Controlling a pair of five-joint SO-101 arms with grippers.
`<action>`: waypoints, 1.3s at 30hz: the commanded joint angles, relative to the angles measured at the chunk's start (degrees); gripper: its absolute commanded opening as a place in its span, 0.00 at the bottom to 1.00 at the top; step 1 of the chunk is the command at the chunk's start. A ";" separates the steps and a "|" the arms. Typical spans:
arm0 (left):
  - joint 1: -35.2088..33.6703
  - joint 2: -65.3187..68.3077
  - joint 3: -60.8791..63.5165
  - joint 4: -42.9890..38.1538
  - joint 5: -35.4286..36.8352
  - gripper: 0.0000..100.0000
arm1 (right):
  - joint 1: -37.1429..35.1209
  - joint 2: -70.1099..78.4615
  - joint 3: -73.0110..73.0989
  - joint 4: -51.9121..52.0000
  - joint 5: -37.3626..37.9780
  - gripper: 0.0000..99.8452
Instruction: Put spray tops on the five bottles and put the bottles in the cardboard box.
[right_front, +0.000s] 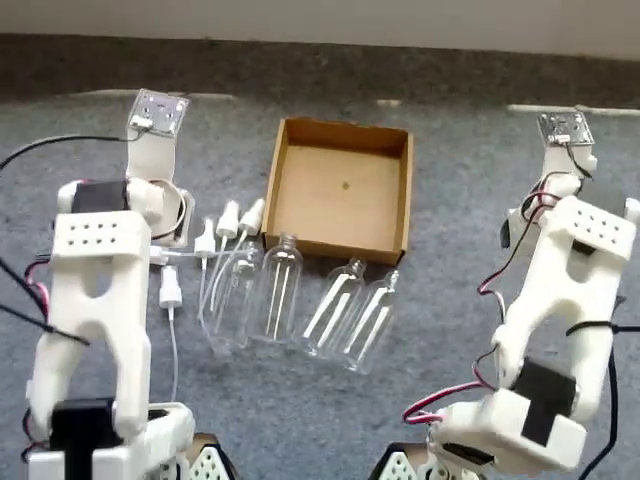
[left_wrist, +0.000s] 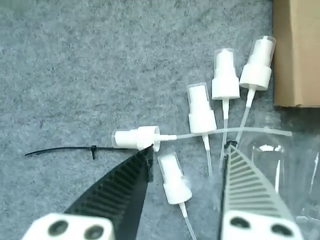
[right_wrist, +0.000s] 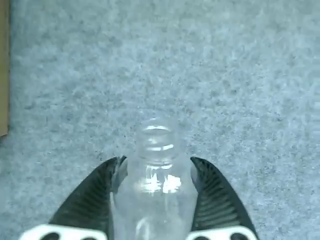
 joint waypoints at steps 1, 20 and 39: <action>0.75 15.96 -15.25 0.26 0.44 0.21 | -4.09 -10.68 7.60 -6.11 -2.81 0.00; 5.85 46.29 -29.49 0.09 0.09 0.12 | -8.66 -29.85 24.48 -10.59 -3.34 0.00; 4.35 35.47 -65.19 12.31 6.33 0.08 | -14.55 -30.37 19.38 -10.77 -3.43 0.00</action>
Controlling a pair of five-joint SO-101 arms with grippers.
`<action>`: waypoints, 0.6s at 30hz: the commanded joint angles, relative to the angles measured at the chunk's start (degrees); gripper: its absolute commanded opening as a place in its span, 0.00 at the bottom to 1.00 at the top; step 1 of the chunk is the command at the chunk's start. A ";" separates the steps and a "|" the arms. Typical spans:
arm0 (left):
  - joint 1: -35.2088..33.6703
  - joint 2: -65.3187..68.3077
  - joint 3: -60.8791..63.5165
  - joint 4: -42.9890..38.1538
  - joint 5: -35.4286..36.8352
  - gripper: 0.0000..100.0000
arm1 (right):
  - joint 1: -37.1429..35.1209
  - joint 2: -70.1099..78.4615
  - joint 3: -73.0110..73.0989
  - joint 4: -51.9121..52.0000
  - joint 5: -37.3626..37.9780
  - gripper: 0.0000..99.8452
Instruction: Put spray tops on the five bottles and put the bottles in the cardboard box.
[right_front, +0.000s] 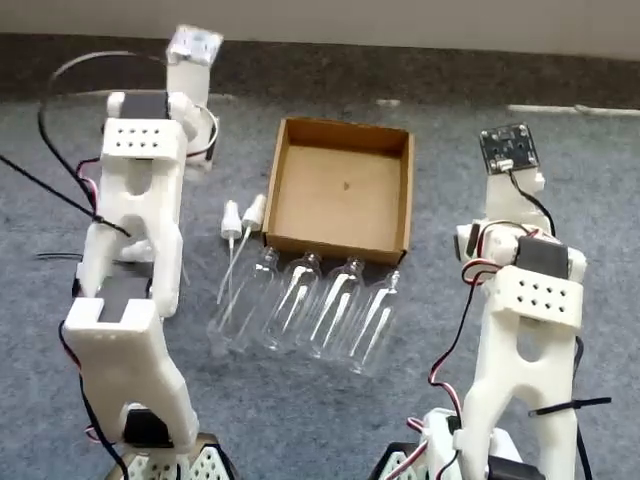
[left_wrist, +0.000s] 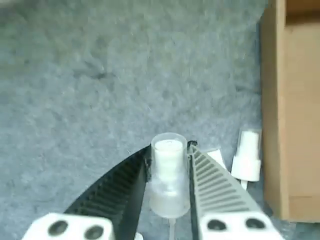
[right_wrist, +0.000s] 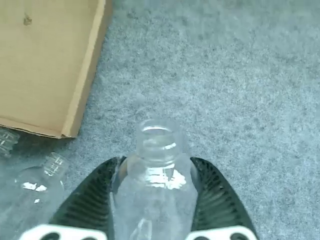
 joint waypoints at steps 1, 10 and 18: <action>-0.22 -8.31 -17.89 5.80 3.78 0.08 | -3.91 -2.24 -5.76 -0.66 -0.53 0.00; 2.86 -14.29 -42.68 12.92 10.11 0.08 | -15.87 -2.24 -17.98 -2.59 -7.38 0.00; 15.08 -20.26 -52.88 16.44 13.10 0.08 | -26.59 -4.00 -14.29 -11.47 -10.99 0.00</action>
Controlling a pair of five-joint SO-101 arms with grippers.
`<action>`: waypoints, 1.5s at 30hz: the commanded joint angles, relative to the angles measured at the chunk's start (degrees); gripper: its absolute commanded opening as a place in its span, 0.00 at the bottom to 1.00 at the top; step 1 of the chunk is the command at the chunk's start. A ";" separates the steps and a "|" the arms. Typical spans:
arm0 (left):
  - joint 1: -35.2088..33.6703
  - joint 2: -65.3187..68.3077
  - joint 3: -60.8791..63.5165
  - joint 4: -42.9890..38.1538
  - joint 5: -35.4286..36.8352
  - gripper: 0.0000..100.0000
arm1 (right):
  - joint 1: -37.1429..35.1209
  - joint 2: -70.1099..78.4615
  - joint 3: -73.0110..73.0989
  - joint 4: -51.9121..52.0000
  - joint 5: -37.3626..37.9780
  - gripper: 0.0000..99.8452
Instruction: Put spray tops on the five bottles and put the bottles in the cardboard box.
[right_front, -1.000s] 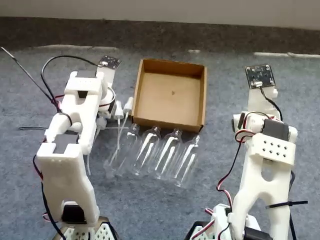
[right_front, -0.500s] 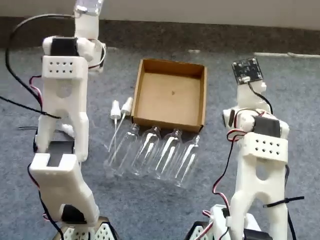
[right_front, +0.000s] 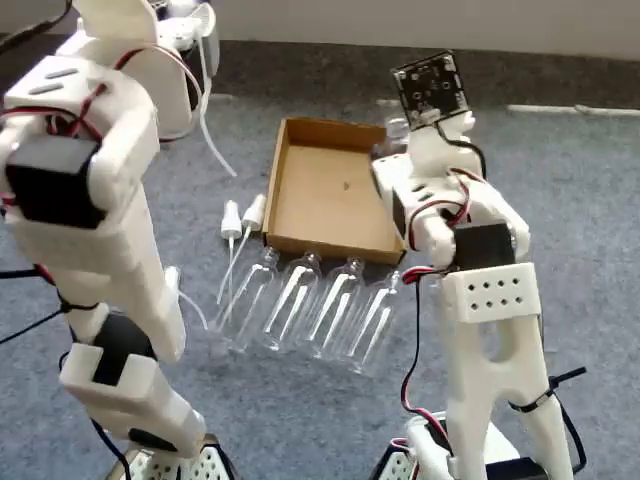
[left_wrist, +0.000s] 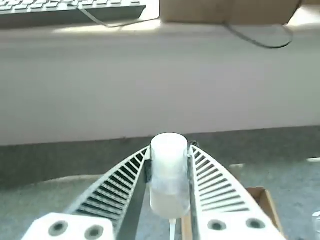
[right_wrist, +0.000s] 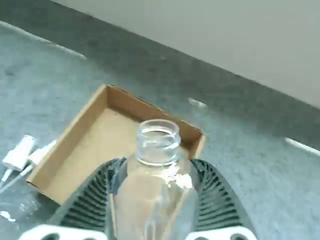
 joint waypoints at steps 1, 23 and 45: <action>7.34 -5.49 -3.82 0.79 0.79 0.08 | -4.53 -5.14 3.38 -5.93 -2.29 0.00; 22.02 -6.11 -2.24 -4.66 0.88 0.08 | -15.34 -45.67 49.80 -24.04 -3.34 0.00; 23.78 -2.24 1.10 -3.60 0.62 0.08 | -15.25 -45.67 49.54 -24.04 -3.78 0.00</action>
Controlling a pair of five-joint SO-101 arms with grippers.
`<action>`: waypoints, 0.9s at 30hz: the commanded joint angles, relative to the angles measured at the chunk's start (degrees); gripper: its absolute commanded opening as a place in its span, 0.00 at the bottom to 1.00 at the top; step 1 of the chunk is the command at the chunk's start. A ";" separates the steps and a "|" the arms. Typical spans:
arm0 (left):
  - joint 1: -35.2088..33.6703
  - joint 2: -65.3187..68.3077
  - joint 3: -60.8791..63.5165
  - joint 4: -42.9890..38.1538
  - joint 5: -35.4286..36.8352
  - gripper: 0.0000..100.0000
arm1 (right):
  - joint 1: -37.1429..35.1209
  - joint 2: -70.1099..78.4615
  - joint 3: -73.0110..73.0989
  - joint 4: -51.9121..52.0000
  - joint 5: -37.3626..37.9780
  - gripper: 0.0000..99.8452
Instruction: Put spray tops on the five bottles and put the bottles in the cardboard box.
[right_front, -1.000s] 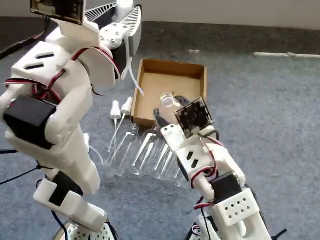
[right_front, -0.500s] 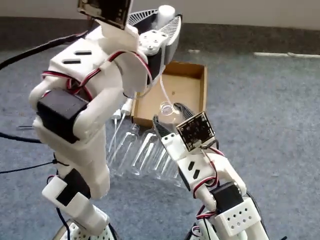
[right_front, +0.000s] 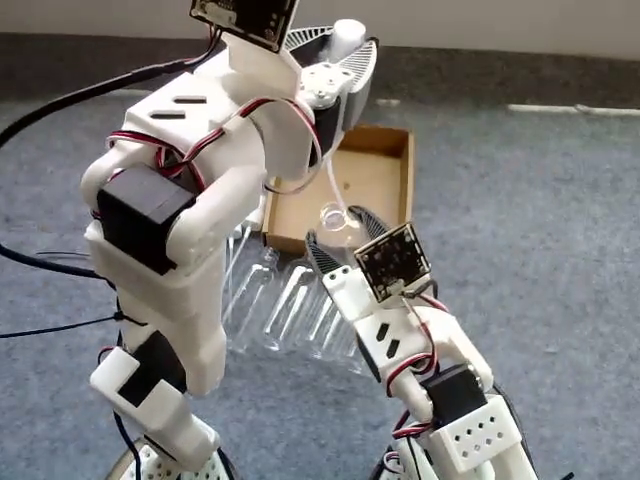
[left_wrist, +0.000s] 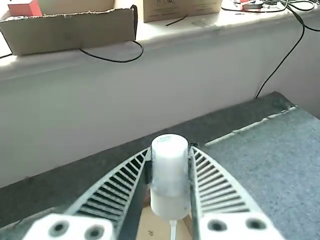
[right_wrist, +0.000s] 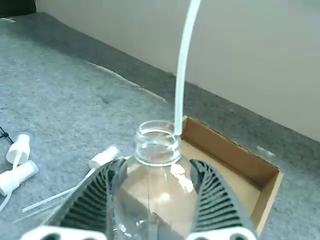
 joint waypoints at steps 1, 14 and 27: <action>0.31 -0.57 -0.48 0.18 0.18 0.08 | 0.04 -0.92 -0.66 -1.27 -0.44 0.00; -3.38 -0.31 -0.66 1.49 0.53 0.08 | 0.04 -0.92 -0.48 -1.27 -0.44 0.00; 3.30 0.04 -0.13 8.18 0.62 0.08 | 0.04 -0.92 -0.75 -1.27 -0.53 0.00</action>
